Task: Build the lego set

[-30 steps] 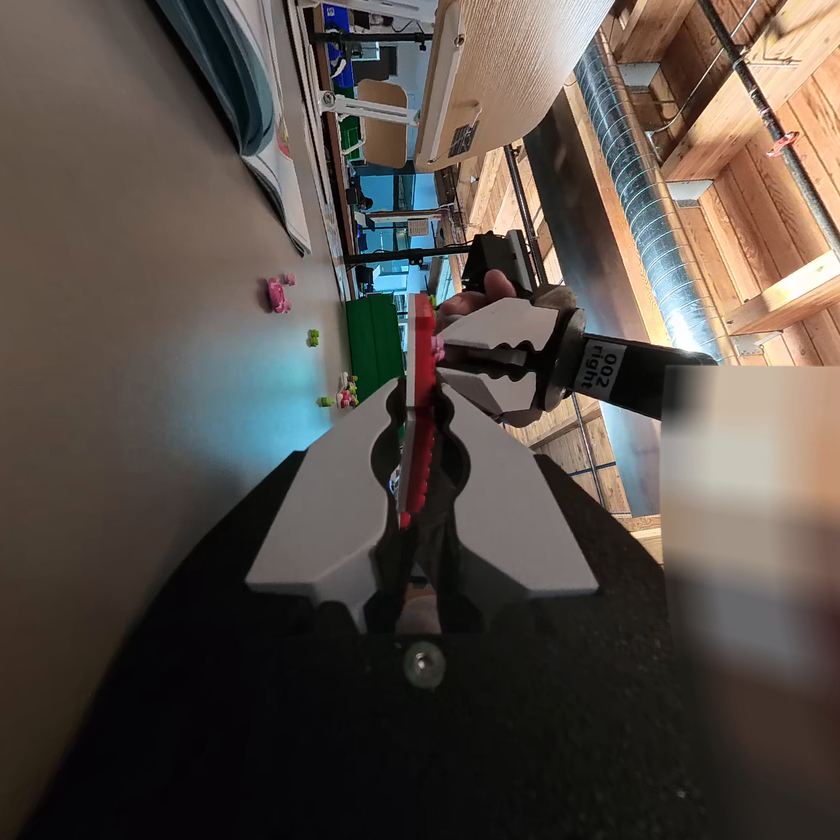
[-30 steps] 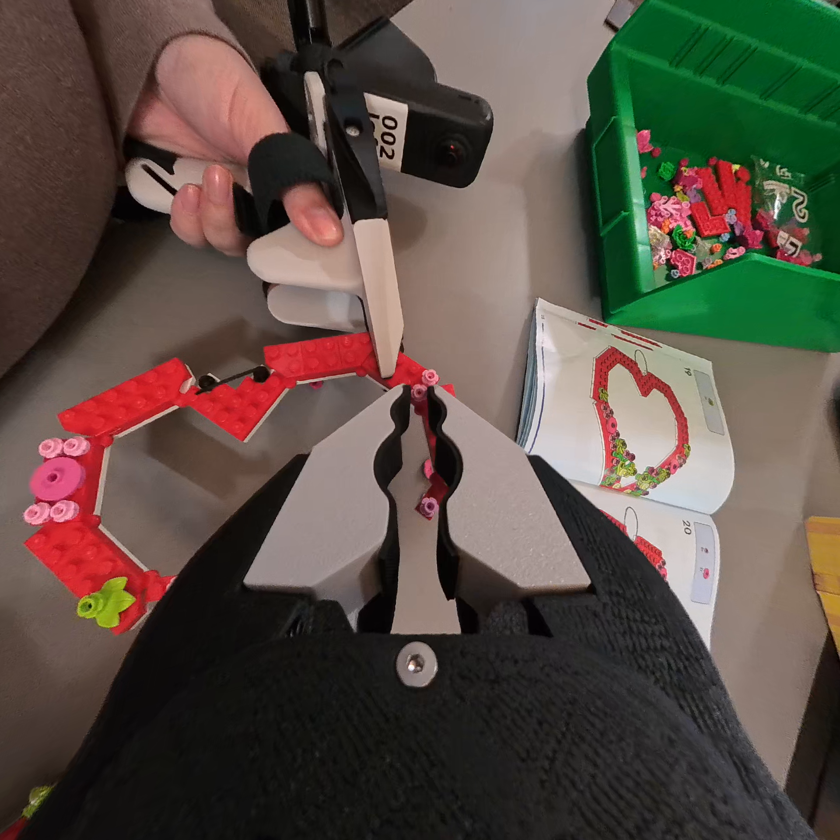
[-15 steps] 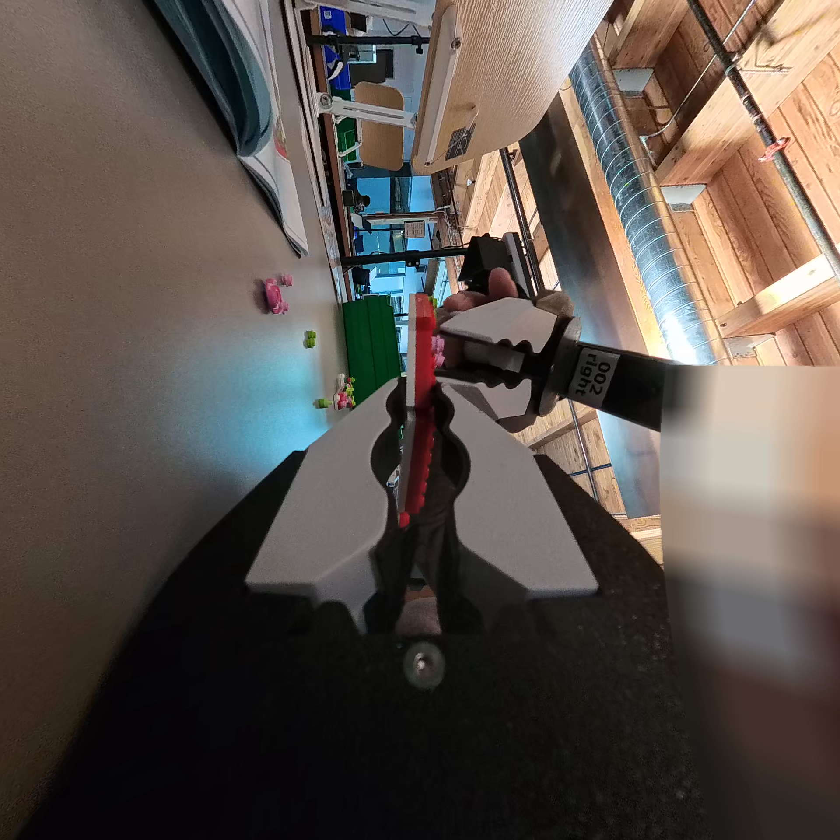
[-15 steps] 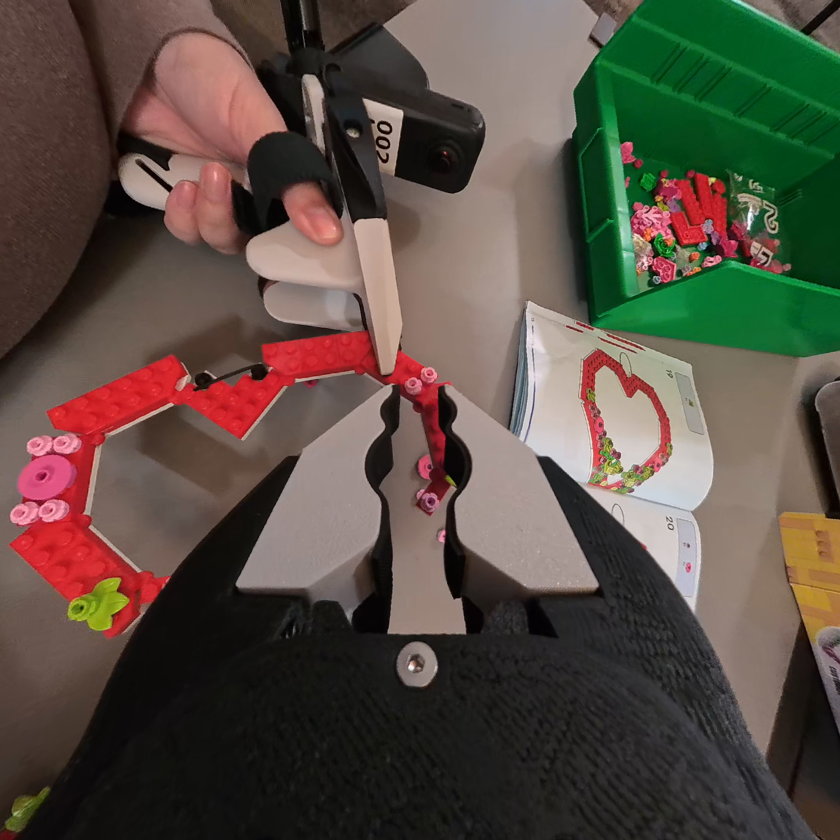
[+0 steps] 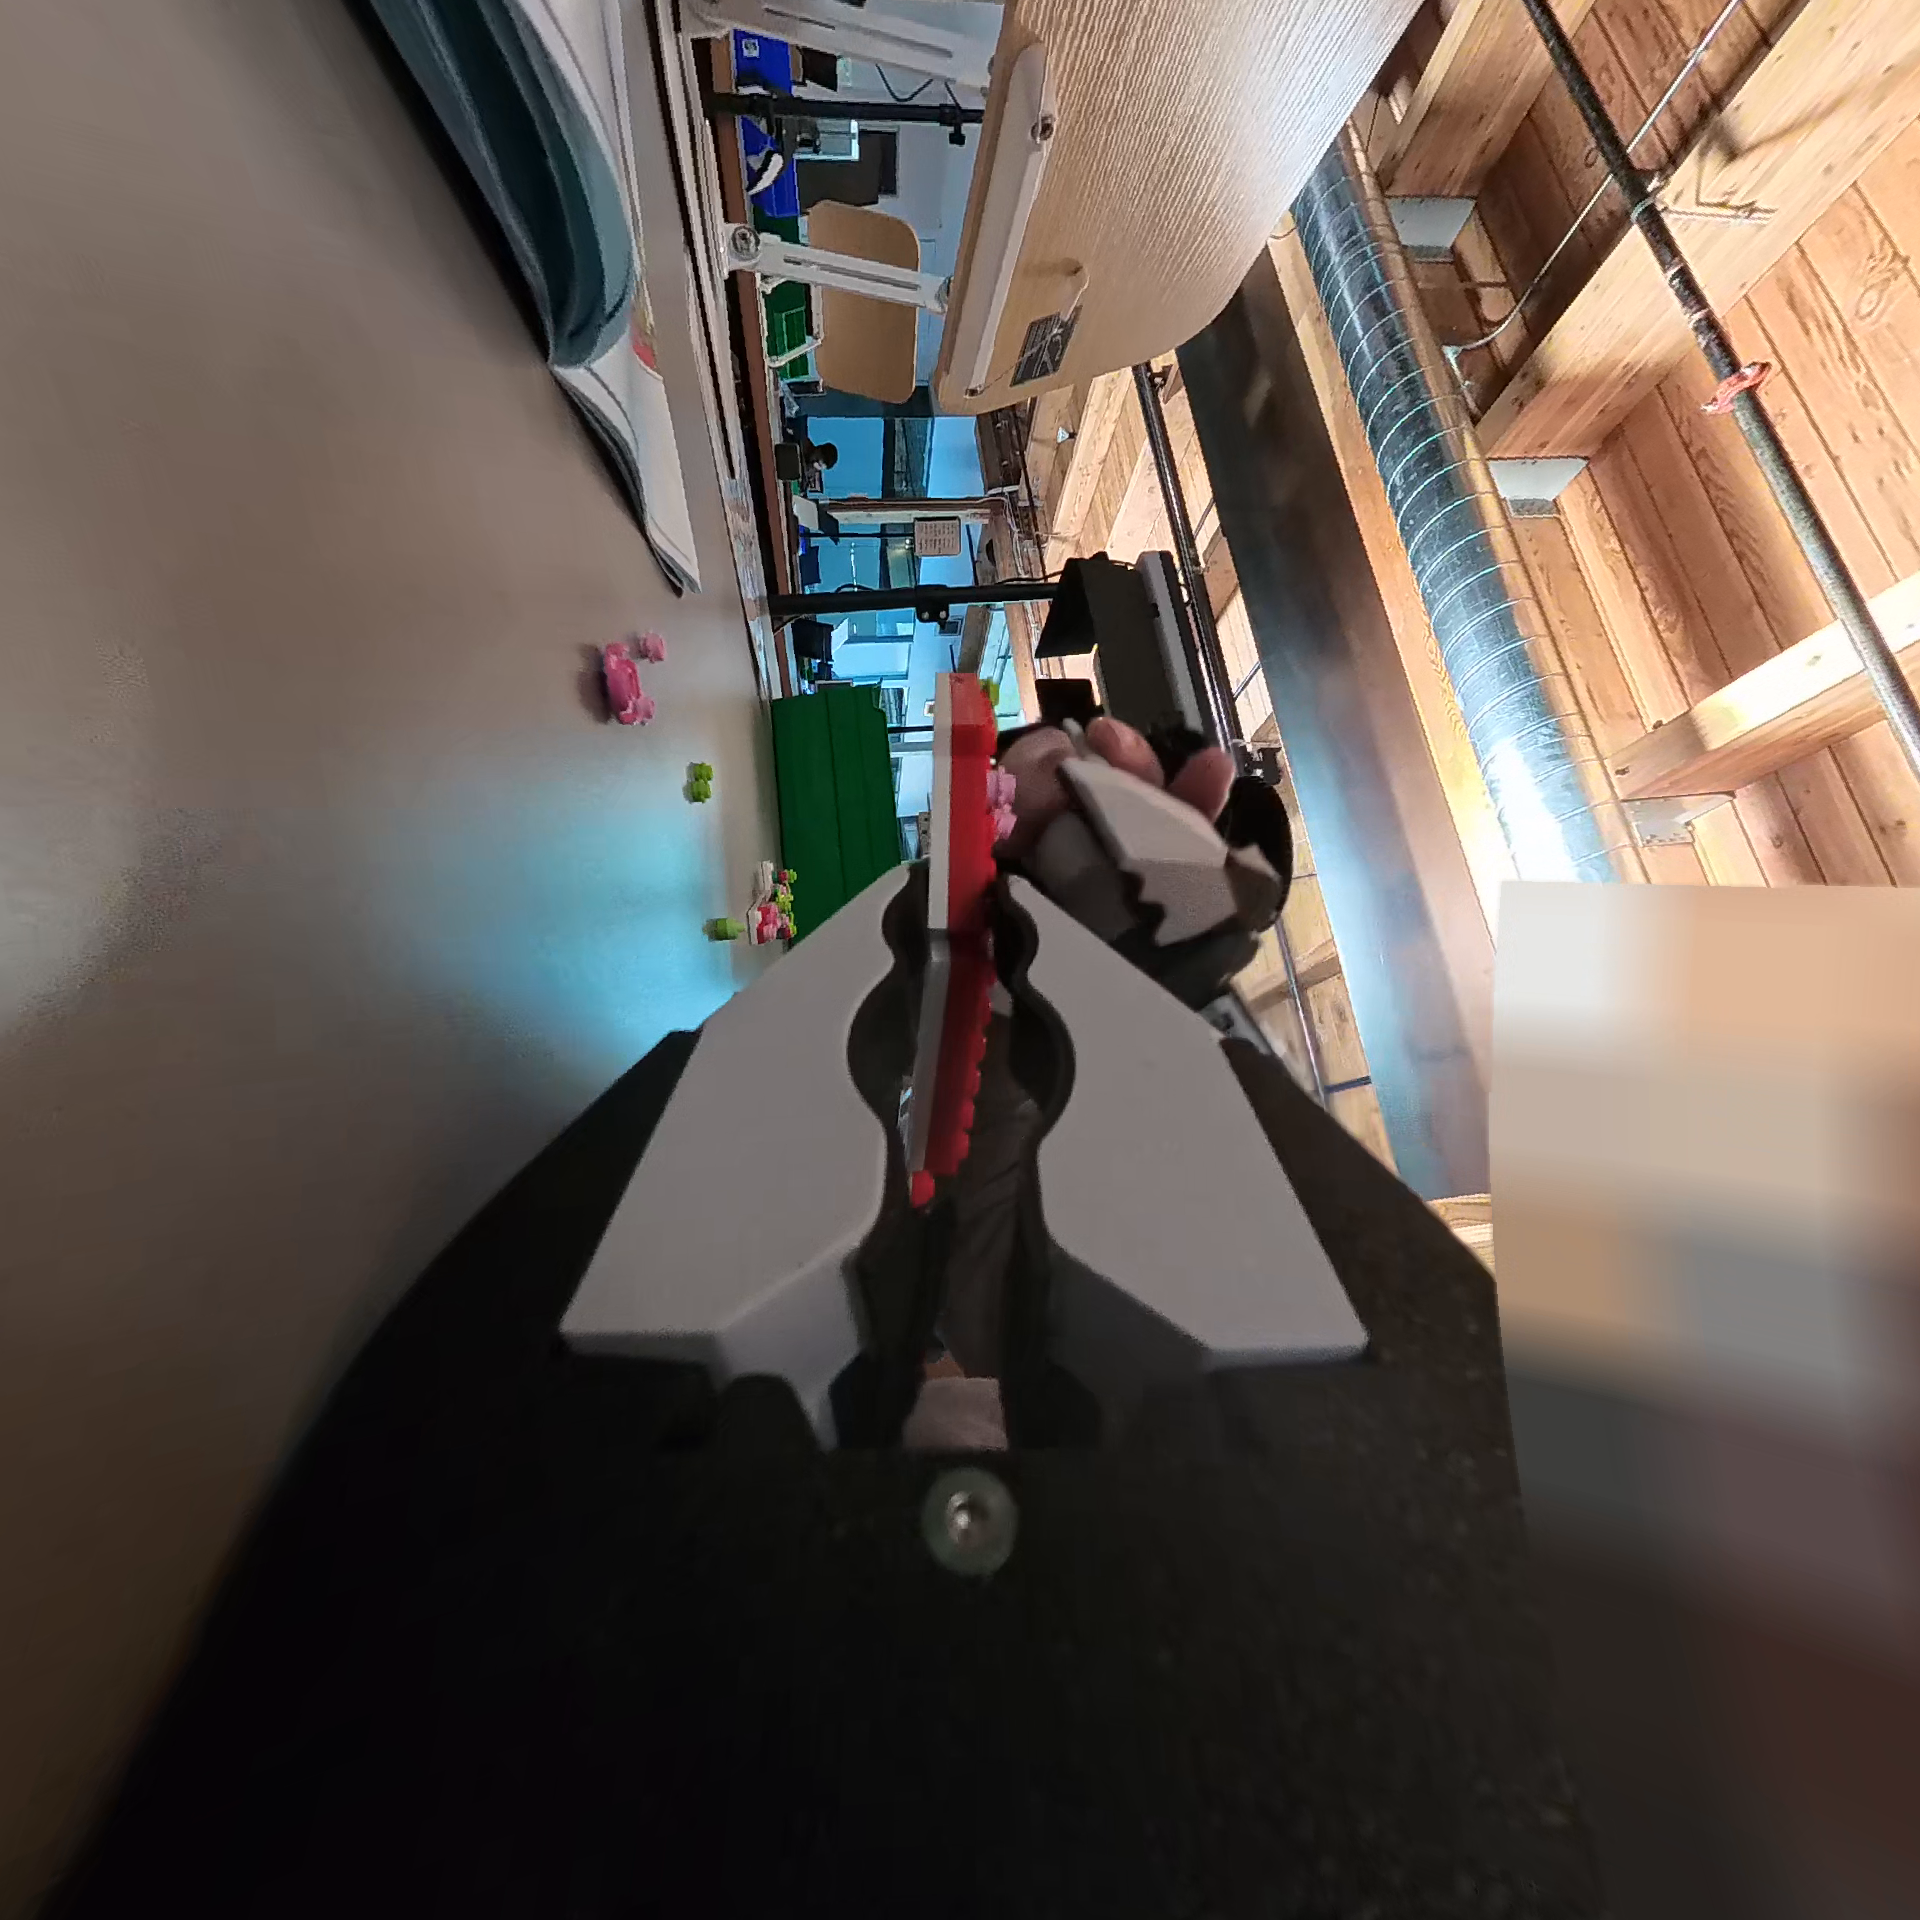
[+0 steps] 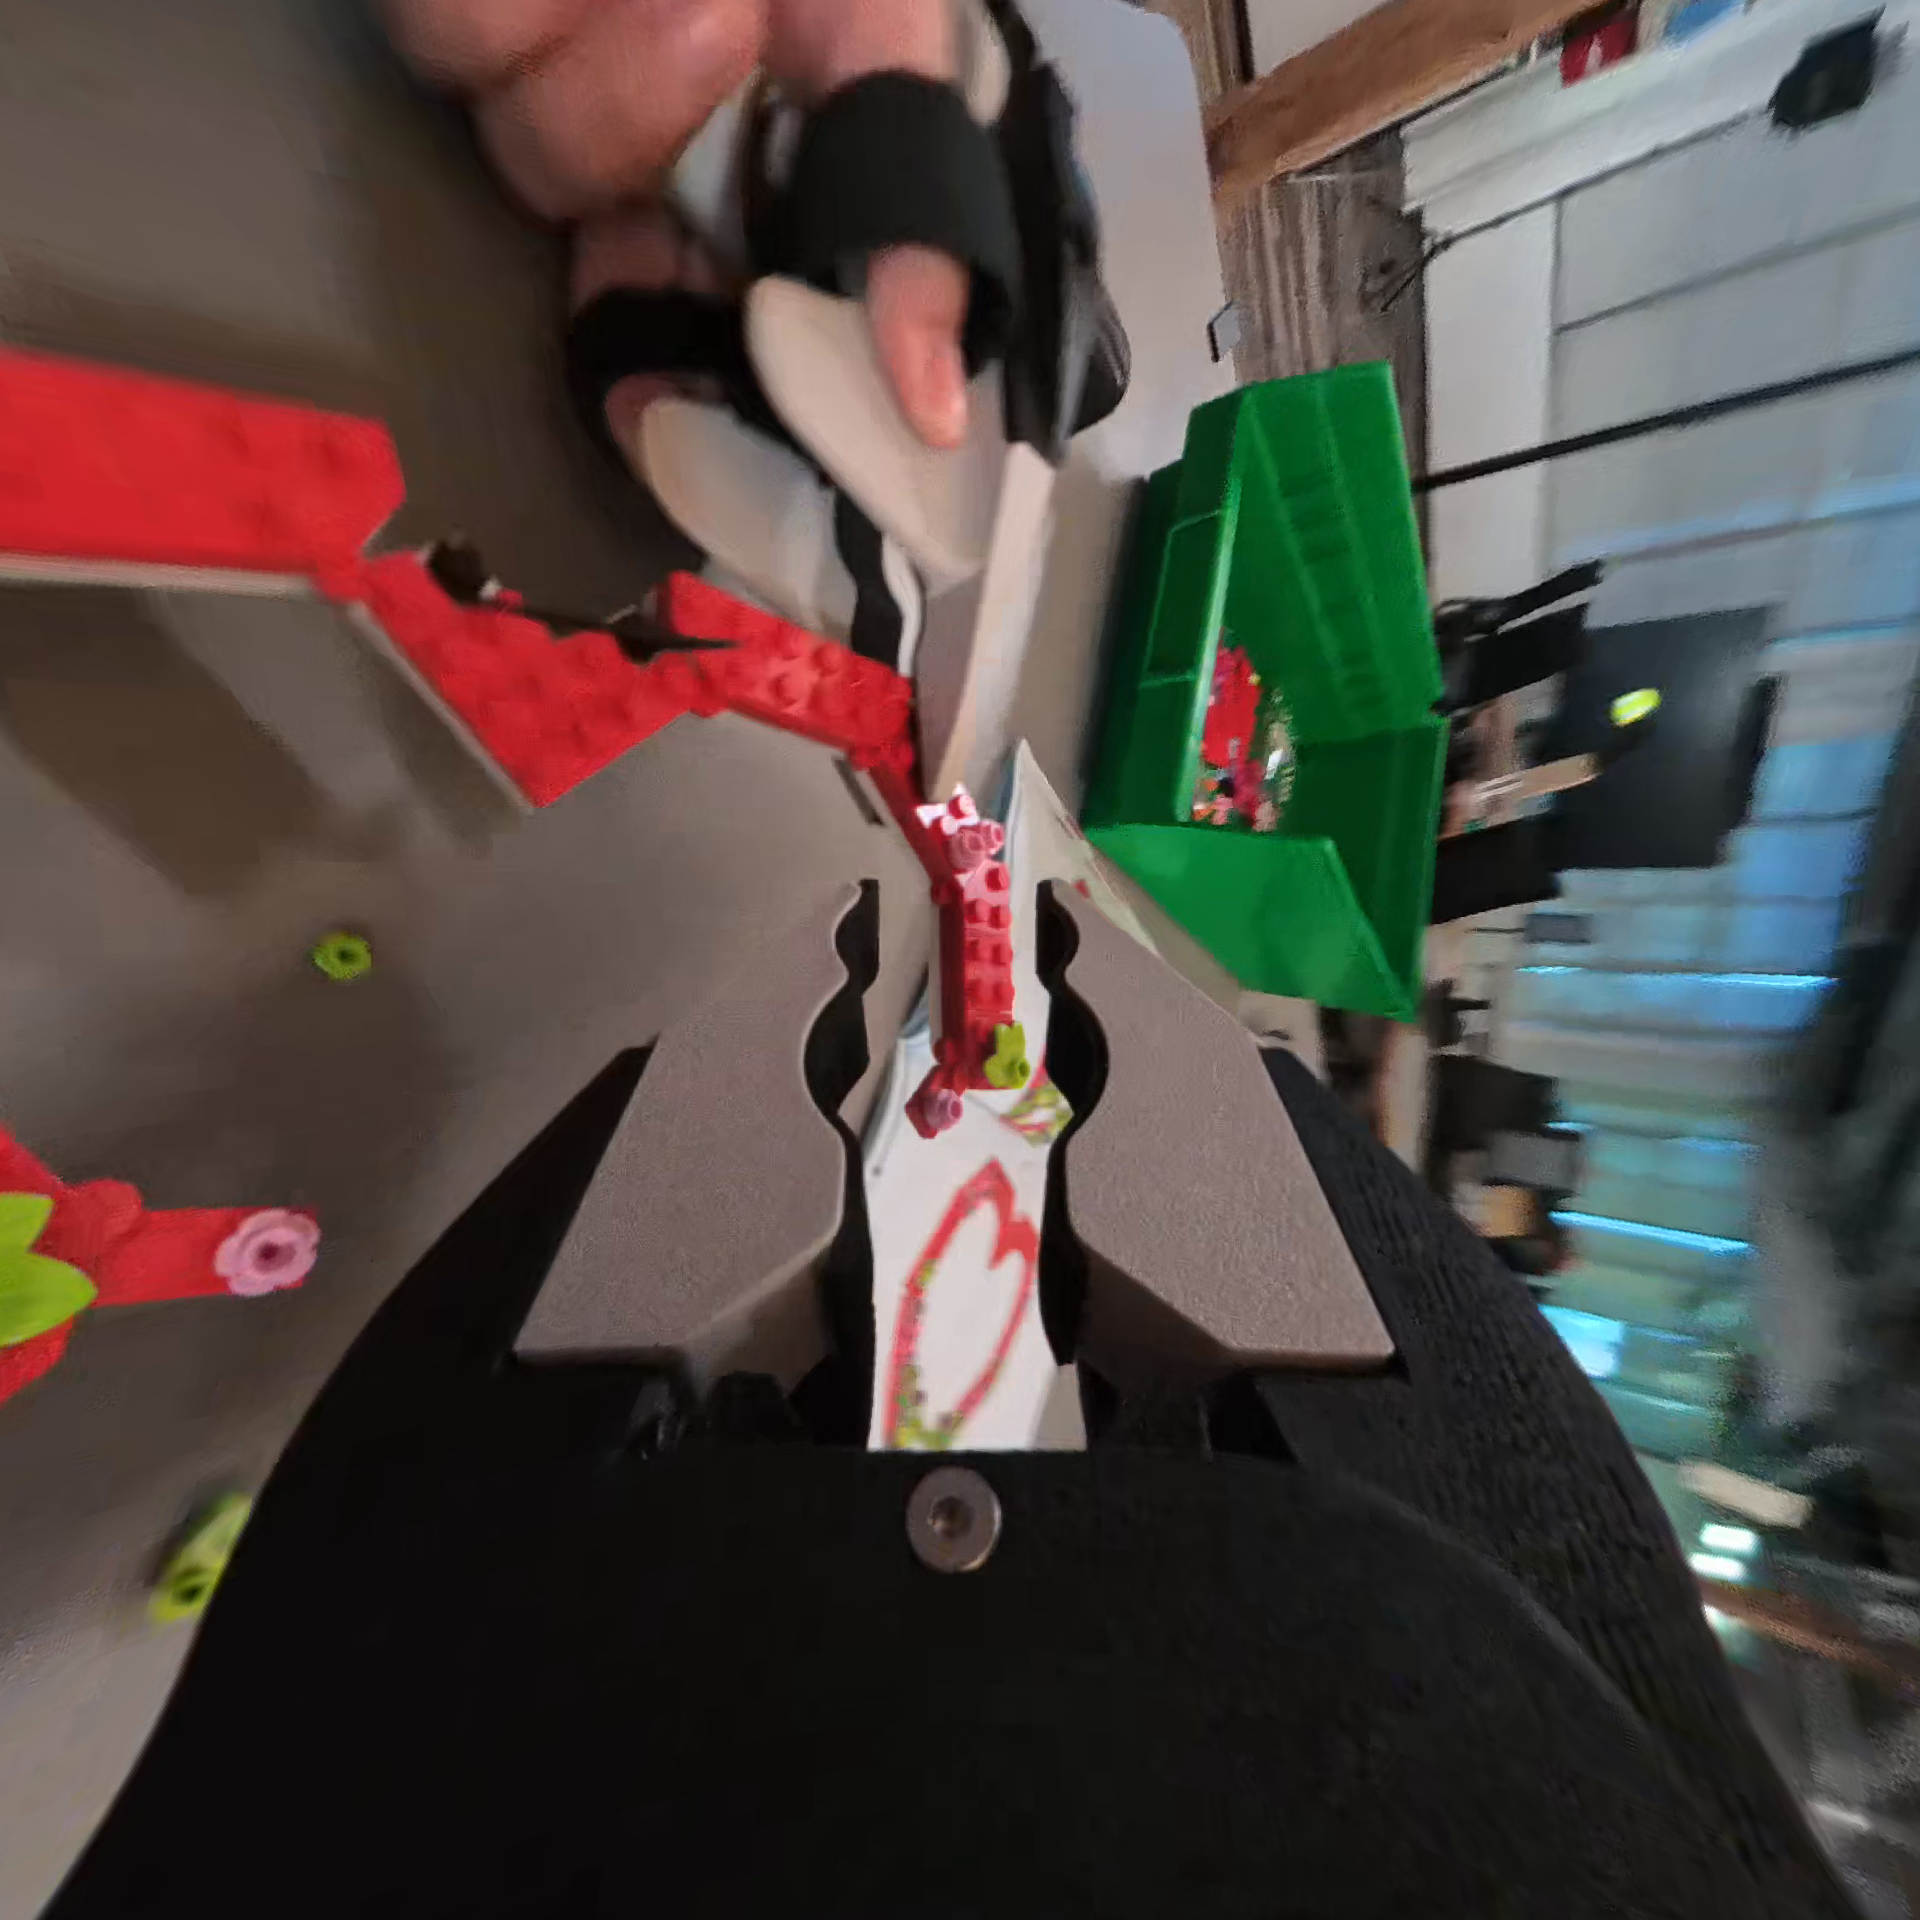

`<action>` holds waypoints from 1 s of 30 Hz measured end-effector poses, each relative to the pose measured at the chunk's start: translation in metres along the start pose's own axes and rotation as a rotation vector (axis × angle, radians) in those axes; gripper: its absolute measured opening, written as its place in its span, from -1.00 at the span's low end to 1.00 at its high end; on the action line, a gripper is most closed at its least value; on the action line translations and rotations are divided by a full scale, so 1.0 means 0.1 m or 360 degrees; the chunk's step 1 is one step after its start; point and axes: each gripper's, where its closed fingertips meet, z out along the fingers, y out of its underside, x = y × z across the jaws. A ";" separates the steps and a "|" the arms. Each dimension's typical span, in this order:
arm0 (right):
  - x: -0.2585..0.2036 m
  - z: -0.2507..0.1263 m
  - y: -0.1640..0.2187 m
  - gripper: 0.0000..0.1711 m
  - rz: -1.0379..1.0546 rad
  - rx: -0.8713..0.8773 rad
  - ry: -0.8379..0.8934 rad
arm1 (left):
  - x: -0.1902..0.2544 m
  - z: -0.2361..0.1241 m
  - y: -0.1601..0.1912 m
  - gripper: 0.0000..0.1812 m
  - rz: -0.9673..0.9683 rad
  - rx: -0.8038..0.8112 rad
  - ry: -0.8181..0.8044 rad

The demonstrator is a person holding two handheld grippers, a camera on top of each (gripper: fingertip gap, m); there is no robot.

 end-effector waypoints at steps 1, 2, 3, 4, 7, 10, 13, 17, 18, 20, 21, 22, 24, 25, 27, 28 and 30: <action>-0.02 0.01 0.01 -0.66 -0.0116 -0.0025 0.0042 | 0.00 0.00 0.00 -0.90 -0.0005 0.0003 0.0001; -0.03 0.01 0.00 -0.66 -0.0209 -0.0025 0.0077 | 0.00 0.00 -0.01 -0.90 -0.0009 0.0005 0.0003; -0.06 0.01 0.00 -0.66 -0.0279 -0.0023 0.0089 | 0.00 0.01 -0.01 -0.90 -0.0016 0.0007 0.0006; -0.06 0.02 0.01 -0.66 -0.0346 -0.0035 0.0116 | 0.01 0.01 -0.01 -0.90 -0.0023 0.0009 0.0010; -0.04 0.01 0.01 -0.67 -0.0580 -0.0063 0.0206 | 0.01 0.02 0.00 -0.90 -0.0038 0.0004 0.0014; -0.05 0.02 -0.01 -0.71 -0.0770 -0.0077 0.0251 | 0.02 0.02 0.01 -0.90 -0.0047 -0.0002 0.0016; -0.07 0.04 -0.01 -0.74 -0.0907 -0.0087 0.0271 | 0.03 0.03 0.01 -0.90 -0.0053 -0.0005 0.0021; -0.07 0.06 -0.01 -0.76 -0.1004 -0.0084 0.0305 | 0.02 0.03 0.03 -0.90 -0.0065 -0.0013 0.0025; -0.07 0.06 -0.02 -0.76 -0.1013 -0.0081 0.0317 | 0.02 0.03 0.03 -0.90 -0.0067 -0.0016 0.0025; -0.05 0.05 -0.03 -0.76 -0.1028 -0.0076 0.0345 | 0.02 0.03 0.02 -0.91 -0.0068 -0.0014 0.0025; -0.05 0.05 -0.03 -0.76 -0.1031 -0.0077 0.0352 | 0.02 0.03 0.02 -0.91 -0.0066 -0.0014 0.0025; -0.05 0.05 -0.02 -0.76 -0.1027 -0.0083 0.0348 | 0.02 0.03 0.02 -0.90 -0.0065 -0.0014 0.0024; -0.05 0.05 -0.01 -0.76 -0.1018 -0.0087 0.0345 | 0.02 0.03 0.02 -0.91 -0.0064 -0.0018 0.0023; -0.05 0.05 0.00 -0.76 -0.1014 -0.0088 0.0342 | 0.02 0.03 0.02 -0.91 -0.0064 -0.0019 0.0022; -0.04 0.05 0.00 -0.73 -0.1014 -0.0085 0.0347 | 0.01 0.04 0.02 -0.91 -0.0063 -0.0021 0.0020; -0.04 0.06 -0.01 -0.72 -0.1019 -0.0080 0.0349 | 0.01 0.04 0.02 -0.91 -0.0063 -0.0022 0.0019; -0.05 0.07 -0.03 -0.70 -0.1027 -0.0072 0.0346 | 0.01 0.04 0.02 -0.91 -0.0062 -0.0025 0.0016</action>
